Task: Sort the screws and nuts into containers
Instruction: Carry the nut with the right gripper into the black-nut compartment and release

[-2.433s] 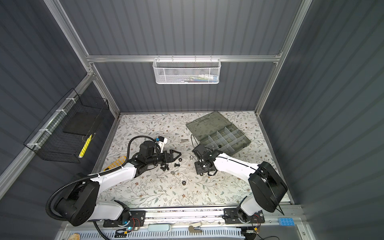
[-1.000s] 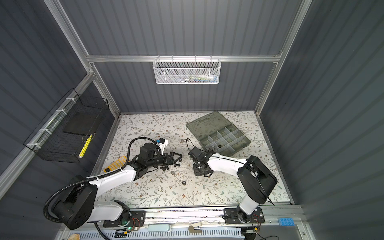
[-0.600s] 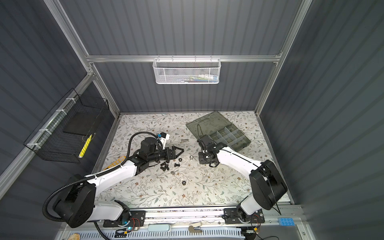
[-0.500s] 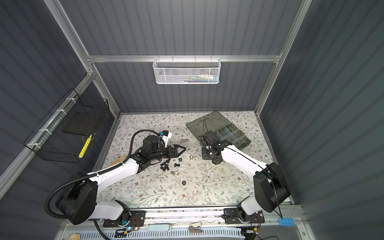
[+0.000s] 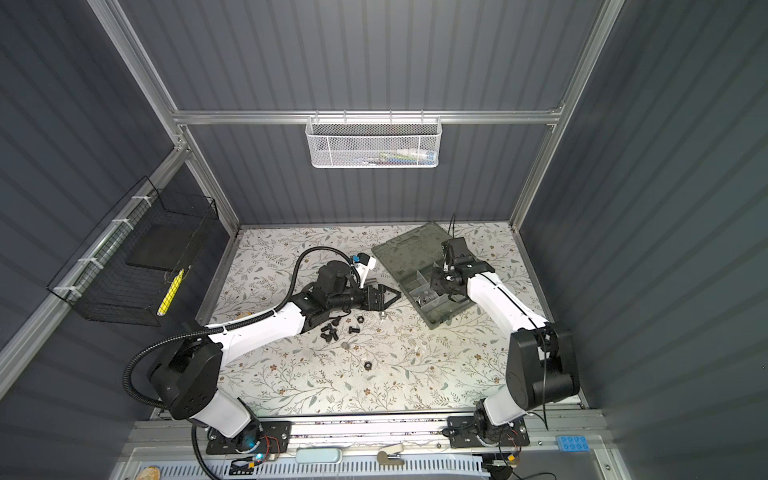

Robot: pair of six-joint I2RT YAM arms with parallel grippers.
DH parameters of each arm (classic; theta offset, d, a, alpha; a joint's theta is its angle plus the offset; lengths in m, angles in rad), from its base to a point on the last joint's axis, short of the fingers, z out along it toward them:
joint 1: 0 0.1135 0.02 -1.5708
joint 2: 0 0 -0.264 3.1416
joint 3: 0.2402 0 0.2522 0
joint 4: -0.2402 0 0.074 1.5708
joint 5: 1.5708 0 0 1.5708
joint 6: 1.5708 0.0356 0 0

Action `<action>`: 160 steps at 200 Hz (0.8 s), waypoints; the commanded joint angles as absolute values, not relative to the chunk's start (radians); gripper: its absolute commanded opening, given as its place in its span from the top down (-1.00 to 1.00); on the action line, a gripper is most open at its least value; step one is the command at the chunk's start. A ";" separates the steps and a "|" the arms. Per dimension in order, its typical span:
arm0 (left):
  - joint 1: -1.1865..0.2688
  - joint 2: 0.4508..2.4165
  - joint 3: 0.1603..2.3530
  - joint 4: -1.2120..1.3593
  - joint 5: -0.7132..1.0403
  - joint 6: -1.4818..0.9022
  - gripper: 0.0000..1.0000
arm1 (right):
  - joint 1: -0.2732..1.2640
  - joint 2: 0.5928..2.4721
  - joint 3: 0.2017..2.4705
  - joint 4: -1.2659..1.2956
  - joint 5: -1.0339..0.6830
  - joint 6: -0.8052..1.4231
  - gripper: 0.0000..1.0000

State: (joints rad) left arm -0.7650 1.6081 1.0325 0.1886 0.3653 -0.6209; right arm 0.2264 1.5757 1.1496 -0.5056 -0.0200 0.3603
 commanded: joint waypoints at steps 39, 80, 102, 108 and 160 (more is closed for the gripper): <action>-0.788 1.638 1.063 0.119 0.345 -0.578 -0.99 | 0.161 1.708 1.200 -0.436 -0.064 0.354 0.62; -0.789 1.641 1.079 0.082 0.344 -0.560 -0.99 | 0.153 1.760 1.223 -0.429 -0.066 0.353 0.48; -0.791 1.645 1.084 0.069 0.343 -0.554 -0.99 | 0.152 1.774 1.223 -0.427 -0.067 0.354 0.45; -0.791 1.645 1.084 0.068 0.344 -0.554 -0.99 | 0.152 1.776 1.223 -0.427 -0.067 0.353 0.45; -0.793 1.652 1.095 0.027 0.337 -0.534 -0.99 | 0.152 1.770 1.213 -0.423 -0.069 0.354 0.22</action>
